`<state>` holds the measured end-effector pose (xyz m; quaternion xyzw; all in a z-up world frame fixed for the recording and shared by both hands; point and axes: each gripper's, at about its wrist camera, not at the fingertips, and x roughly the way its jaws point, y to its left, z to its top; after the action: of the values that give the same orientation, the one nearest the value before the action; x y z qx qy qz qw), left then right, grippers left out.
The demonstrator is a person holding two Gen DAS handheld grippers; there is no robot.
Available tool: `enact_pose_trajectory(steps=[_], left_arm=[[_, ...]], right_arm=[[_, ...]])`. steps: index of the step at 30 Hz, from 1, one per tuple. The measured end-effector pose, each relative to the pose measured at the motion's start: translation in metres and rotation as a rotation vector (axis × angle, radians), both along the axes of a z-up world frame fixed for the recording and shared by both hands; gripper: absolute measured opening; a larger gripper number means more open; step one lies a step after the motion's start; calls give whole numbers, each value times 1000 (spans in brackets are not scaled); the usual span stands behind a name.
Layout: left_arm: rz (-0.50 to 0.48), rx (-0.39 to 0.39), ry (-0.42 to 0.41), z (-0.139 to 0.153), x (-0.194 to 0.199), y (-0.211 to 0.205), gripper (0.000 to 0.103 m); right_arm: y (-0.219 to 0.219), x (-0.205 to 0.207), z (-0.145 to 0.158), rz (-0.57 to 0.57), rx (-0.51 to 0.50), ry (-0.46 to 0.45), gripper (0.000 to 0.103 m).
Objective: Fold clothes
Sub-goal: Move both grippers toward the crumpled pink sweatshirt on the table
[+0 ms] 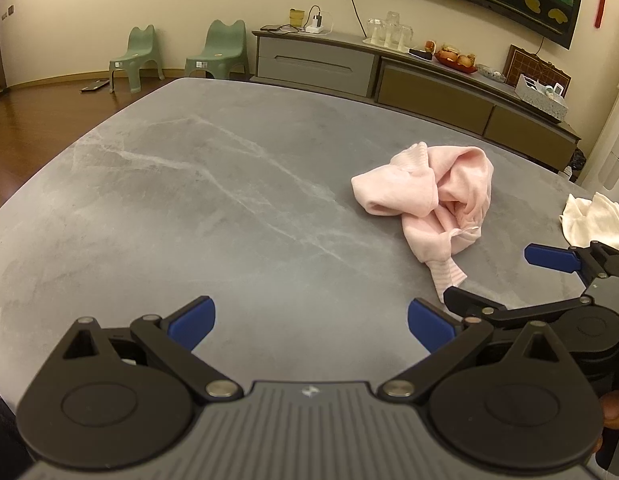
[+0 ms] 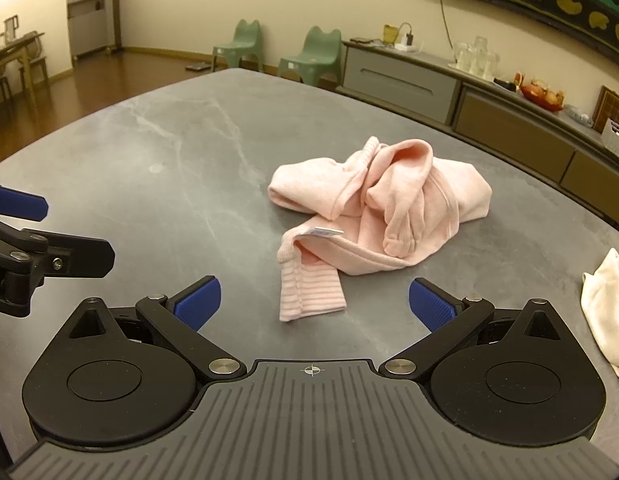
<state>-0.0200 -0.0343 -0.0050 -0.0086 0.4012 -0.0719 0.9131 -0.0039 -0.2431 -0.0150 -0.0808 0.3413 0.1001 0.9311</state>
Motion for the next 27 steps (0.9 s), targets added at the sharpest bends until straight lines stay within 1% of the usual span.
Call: enact_pose_trajectory(steps=[16,27], left_arm=[[-25,-13,13,-3,-3,-4,103],[-129,-52,9,-2,-7,-13,103]], right_arm=[[-4,1,0,-16,-8,-7,102],[-6,0,-1,-28,-18,-9,102]])
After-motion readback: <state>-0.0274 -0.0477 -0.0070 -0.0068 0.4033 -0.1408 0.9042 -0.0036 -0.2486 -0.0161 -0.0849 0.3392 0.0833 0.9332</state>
